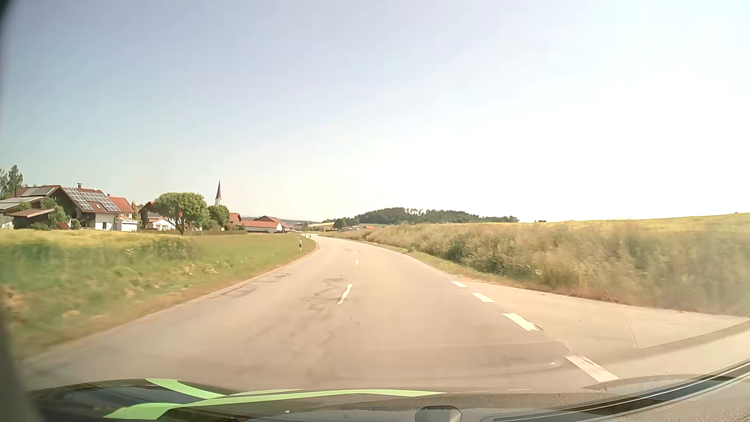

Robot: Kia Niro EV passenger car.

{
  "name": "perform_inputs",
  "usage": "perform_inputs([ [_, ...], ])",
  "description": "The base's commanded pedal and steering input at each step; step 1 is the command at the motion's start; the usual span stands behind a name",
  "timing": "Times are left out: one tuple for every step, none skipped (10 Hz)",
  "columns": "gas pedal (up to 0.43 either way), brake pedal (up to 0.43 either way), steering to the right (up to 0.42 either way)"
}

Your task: Follow the waypoints while adhering to traffic rules and regulations

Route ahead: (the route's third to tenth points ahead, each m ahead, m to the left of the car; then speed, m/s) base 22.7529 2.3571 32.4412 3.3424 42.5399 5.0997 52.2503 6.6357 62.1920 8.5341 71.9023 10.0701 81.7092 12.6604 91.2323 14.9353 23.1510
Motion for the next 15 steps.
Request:
perform_inputs([
  [0.268,0.0,-0.024],
  [0.287,0.0,-0.024],
  [0.299,0.0,-0.023],
  [0.299,0.0,-0.023],
  [0.311,0.0,-0.023],
  [0.319,0.0,-0.023],
  [0.319,0.0,-0.023],
  [0.319,0.0,-0.023],
  [0.319,0.0,-0.022],
  [0.311,0.0,-0.023],
  [0.28,0.0,-0.023],
  [0.248,0.0,-0.021],
  [0.248,0.0,-0.019],
  [0.26,0.0,-0.018],
  [0.26,0.0,-0.017],
])
